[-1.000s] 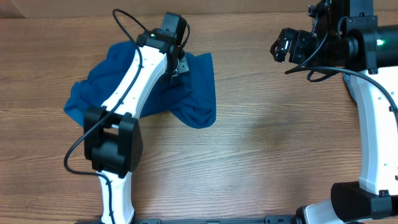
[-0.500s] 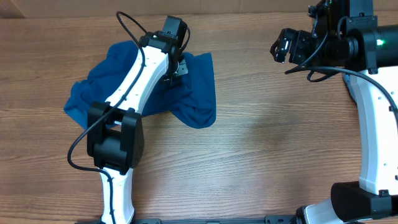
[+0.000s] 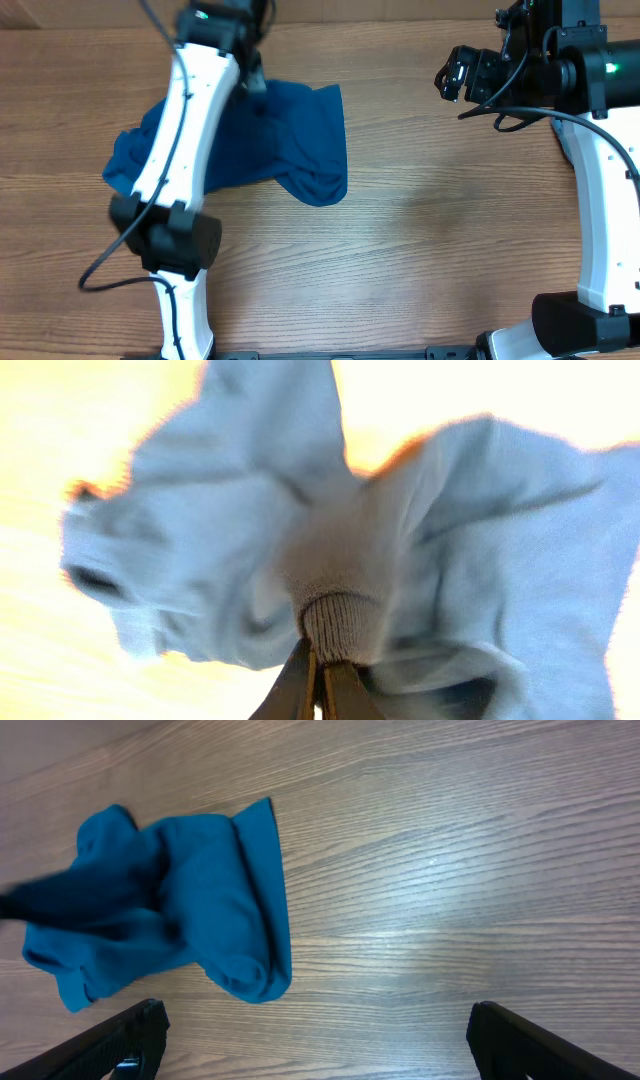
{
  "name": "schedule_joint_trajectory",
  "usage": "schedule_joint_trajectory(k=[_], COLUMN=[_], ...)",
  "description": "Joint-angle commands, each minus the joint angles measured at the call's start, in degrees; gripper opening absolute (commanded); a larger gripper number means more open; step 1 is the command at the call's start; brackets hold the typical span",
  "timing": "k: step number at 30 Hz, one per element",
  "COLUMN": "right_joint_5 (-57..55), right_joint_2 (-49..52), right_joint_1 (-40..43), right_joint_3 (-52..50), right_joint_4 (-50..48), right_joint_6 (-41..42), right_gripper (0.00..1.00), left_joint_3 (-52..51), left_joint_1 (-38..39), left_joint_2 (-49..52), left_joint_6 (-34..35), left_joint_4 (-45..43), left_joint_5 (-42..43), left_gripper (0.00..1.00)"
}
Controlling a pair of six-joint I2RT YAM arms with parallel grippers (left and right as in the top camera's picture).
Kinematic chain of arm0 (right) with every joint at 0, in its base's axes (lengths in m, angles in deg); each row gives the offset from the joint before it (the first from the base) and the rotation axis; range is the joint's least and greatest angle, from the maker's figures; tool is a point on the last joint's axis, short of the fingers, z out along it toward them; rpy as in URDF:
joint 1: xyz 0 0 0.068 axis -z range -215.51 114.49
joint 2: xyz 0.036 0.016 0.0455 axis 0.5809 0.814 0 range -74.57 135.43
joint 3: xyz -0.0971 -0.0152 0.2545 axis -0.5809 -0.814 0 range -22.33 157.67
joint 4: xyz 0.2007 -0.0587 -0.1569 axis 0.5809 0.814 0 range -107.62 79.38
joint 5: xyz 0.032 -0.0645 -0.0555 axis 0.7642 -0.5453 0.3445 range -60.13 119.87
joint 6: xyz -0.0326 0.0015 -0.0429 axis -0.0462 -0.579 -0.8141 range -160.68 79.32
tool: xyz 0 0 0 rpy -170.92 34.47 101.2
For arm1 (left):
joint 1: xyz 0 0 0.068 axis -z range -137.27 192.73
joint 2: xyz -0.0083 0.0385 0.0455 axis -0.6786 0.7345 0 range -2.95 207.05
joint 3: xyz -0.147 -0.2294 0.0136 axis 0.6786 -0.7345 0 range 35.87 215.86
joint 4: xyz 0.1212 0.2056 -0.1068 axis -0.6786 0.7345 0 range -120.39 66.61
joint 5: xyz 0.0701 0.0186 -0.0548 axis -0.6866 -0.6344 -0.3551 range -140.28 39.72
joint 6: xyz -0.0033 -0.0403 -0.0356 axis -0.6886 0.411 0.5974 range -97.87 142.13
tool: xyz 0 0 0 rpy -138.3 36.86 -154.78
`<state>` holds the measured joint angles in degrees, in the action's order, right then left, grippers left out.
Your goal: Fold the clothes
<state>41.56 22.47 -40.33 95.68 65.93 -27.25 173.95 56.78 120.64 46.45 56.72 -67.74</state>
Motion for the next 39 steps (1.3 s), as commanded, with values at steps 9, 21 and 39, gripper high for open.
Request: schedule_joint_trajectory(k=[9,21,39], right_joint_5=[-0.1,17.1,16.7], right_joint_2=[1.2,1.9,2.1], right_joint_1=[0.0,-2.8,-21.8], right_joint_3=[-3.9,-22.2,-35.5], right_joint_4=[-0.4,-12.5,-39.7], right_joint_6=[-0.4,-9.0,-8.7], right_gripper=[1.00,1.00,1.00], left_joint_3=[21.5,21.5,21.6], left_joint_1=[-5.0,-7.4,-7.4], left_joint_2=[-12.9,-17.7,-34.7], left_joint_6=[-2.7,-4.7,-1.6], left_joint_4=[7.2,6.8,2.1], left_joint_5=[-2.6,-4.0,-5.5], left_gripper=[0.04,0.04,0.04])
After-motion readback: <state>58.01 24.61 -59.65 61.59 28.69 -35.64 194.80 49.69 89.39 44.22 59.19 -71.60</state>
